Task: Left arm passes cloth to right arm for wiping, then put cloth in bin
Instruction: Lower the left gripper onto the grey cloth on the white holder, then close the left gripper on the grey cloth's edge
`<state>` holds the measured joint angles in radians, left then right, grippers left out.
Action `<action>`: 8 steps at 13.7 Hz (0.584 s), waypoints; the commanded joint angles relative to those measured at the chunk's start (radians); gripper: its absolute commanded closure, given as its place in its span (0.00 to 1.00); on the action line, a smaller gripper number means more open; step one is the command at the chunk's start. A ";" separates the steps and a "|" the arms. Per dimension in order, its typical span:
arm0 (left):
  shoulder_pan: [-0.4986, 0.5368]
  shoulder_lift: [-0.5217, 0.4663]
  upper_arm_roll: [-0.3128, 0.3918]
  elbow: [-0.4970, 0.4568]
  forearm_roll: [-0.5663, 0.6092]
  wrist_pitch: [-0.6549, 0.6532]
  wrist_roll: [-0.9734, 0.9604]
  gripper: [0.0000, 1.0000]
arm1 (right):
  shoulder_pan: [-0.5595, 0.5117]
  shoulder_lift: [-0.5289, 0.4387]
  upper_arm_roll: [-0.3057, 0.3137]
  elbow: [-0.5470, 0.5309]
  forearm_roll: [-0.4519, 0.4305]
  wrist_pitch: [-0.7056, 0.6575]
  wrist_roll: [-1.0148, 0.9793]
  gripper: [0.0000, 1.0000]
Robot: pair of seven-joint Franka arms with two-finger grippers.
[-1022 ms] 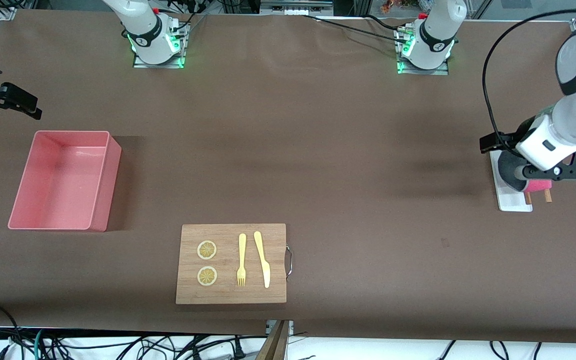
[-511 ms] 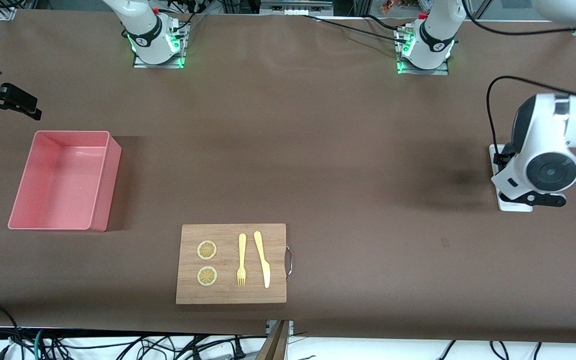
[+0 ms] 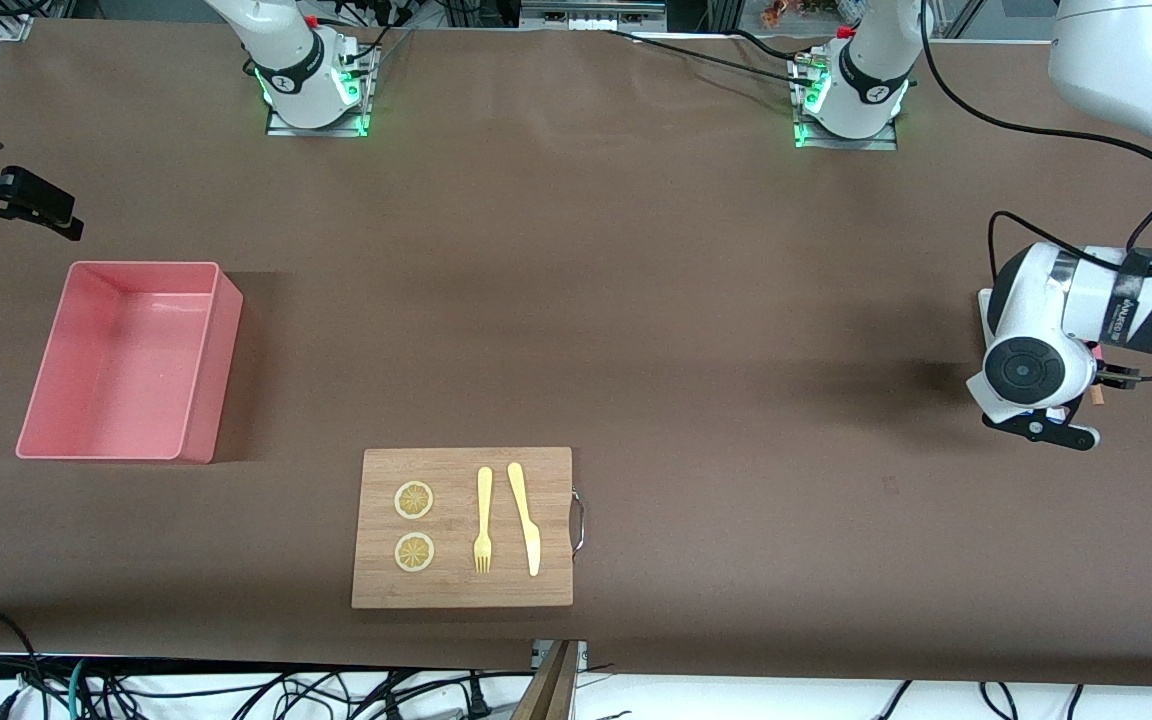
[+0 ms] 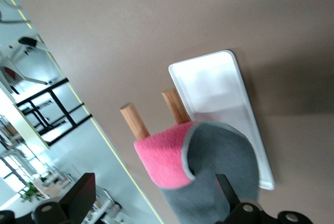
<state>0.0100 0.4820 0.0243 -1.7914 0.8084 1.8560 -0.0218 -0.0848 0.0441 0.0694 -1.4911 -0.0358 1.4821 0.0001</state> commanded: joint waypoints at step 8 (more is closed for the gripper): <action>0.042 -0.010 -0.006 -0.097 0.230 0.100 -0.121 0.38 | -0.001 -0.001 -0.003 0.005 0.014 0.004 -0.012 0.00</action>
<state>0.0276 0.4820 0.0233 -1.8685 0.9909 1.9271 -0.1162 -0.0853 0.0441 0.0690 -1.4911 -0.0358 1.4827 0.0001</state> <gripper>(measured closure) 0.211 0.000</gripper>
